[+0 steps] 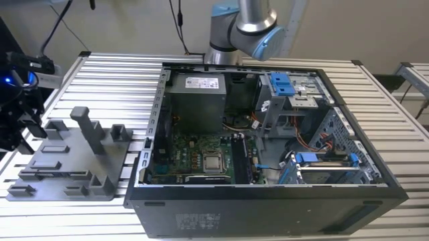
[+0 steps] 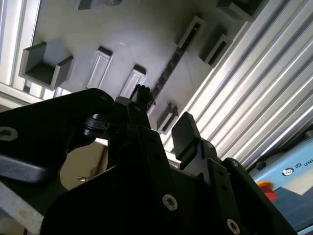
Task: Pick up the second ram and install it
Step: 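Pick up the second ram and move it above second insertion slot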
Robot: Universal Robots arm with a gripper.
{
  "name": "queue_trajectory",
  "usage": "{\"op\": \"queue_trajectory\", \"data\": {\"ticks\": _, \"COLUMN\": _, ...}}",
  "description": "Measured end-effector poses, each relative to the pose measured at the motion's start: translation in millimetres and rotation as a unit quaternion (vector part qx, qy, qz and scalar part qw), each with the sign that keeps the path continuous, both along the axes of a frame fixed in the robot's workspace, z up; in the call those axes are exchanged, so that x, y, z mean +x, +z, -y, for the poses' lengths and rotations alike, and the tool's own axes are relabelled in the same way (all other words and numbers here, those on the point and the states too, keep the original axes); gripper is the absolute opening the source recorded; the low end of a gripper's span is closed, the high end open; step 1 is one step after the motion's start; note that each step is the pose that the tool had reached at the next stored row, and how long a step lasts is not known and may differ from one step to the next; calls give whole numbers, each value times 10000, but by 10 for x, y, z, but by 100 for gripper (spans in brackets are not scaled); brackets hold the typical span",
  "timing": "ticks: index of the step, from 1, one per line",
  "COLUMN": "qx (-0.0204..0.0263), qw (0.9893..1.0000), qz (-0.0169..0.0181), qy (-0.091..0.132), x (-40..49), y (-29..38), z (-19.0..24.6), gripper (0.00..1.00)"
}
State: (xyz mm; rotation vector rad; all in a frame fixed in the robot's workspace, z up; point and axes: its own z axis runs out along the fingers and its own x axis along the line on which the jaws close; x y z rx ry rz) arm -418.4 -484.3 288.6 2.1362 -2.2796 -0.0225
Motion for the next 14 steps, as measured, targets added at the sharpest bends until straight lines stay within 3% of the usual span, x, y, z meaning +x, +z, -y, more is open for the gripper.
{"op": "queue_trajectory", "data": {"ticks": 9, "qx": -1, "qw": 10000, "qz": 1, "qy": 0, "x": -3, "y": -99, "z": 0, "gripper": 48}}
{"op": "queue_trajectory", "data": {"ticks": 14, "qx": -1, "qw": 10000, "qz": 37, "qy": 0, "x": -3, "y": -184, "z": 0, "gripper": 48}}
